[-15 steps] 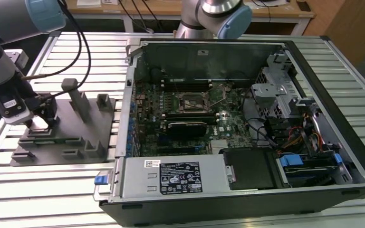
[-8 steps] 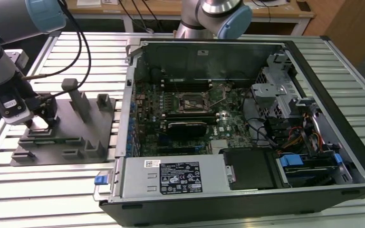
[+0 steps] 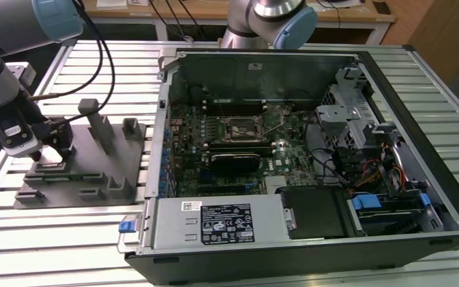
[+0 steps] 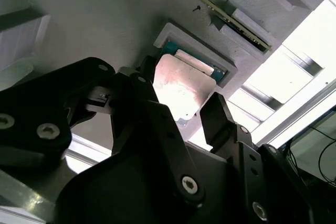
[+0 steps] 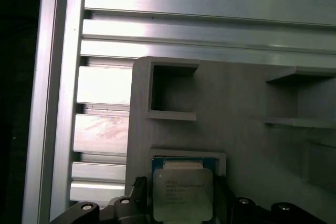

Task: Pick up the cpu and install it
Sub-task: 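Pick up the cpu and move it towards the insertion slot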

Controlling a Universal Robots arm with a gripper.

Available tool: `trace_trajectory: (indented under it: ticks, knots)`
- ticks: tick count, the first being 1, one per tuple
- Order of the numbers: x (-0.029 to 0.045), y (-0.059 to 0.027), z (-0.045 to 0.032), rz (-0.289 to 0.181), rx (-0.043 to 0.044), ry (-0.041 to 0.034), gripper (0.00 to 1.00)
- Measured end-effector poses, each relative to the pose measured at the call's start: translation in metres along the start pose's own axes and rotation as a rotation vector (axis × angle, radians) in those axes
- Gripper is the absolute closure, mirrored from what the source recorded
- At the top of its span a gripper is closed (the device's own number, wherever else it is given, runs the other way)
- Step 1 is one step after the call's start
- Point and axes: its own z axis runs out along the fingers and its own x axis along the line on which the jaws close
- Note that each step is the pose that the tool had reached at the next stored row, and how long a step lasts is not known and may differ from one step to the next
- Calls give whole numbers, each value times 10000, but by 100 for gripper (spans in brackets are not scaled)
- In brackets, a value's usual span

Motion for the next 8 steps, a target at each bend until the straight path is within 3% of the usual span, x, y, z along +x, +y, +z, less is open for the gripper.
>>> trace_trajectory:
  ticks: [8]
  knots:
    - [-1,2,-45,0,1,-3,39]
